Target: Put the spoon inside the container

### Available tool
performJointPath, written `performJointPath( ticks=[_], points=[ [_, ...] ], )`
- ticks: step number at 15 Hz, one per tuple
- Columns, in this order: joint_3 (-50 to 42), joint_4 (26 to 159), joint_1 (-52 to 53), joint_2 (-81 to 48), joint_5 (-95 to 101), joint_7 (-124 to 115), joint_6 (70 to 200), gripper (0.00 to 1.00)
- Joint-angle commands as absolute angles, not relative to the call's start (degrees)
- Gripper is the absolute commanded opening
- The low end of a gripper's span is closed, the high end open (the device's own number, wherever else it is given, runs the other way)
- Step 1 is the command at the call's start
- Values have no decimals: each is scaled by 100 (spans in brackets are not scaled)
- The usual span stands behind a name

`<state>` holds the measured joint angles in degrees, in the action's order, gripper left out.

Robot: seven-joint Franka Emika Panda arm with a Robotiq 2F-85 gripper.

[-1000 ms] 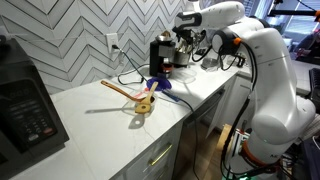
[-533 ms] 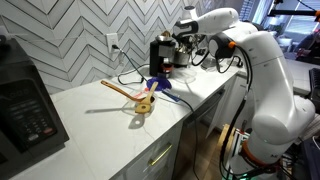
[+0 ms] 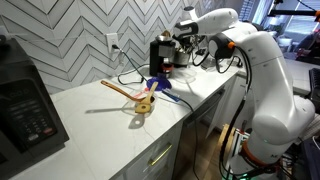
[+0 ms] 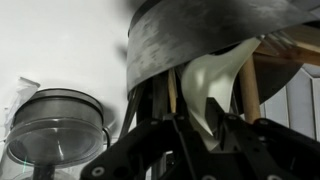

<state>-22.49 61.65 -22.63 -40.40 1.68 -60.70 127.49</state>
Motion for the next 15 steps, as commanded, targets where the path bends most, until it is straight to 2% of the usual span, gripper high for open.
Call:
performJointPath(
  ticks=[1,11,15],
  points=[
    [-2276,6152,-2237,-3963,173,-6151,12547,2],
    [-2074,5693,-2512,-2968,-712,-5747,11233,1],
    [-1873,5786,-2775,-2556,-1221,-4422,10646,1]
  ],
)
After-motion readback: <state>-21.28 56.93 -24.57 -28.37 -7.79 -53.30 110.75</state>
